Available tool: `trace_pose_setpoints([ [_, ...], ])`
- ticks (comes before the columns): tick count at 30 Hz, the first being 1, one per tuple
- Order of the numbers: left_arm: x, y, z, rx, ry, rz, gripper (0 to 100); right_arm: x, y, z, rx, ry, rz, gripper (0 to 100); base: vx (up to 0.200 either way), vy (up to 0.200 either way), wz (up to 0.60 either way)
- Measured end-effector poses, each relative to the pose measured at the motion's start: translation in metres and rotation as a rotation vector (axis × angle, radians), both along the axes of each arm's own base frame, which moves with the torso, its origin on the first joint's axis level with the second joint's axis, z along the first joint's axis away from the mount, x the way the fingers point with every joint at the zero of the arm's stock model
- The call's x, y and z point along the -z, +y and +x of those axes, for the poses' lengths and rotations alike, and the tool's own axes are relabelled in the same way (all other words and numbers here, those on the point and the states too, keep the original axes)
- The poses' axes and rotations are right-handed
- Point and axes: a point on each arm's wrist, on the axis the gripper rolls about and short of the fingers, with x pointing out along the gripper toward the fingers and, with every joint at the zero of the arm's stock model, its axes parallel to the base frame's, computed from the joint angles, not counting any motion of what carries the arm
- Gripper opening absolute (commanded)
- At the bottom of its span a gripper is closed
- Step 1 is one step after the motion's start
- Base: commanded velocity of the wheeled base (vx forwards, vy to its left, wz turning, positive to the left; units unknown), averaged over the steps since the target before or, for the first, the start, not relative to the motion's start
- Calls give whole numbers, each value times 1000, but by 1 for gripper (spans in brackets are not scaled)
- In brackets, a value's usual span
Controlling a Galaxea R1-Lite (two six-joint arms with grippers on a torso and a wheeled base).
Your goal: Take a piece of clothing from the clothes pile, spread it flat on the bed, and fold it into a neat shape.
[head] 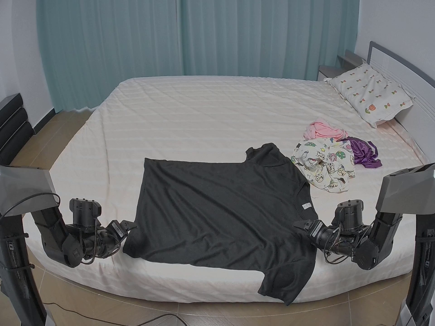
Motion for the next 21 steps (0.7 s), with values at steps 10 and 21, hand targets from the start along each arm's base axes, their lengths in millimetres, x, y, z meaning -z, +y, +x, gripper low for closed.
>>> trace_pose_setpoints([
  [10,16,-13,-2,-6,38,113,100,0,0,0,1,-1,1,100,0,0,0],
  [21,33,-22,7,21,49,257,0,0,-1,-1,-6,-3,-14,100,0,0,0],
])
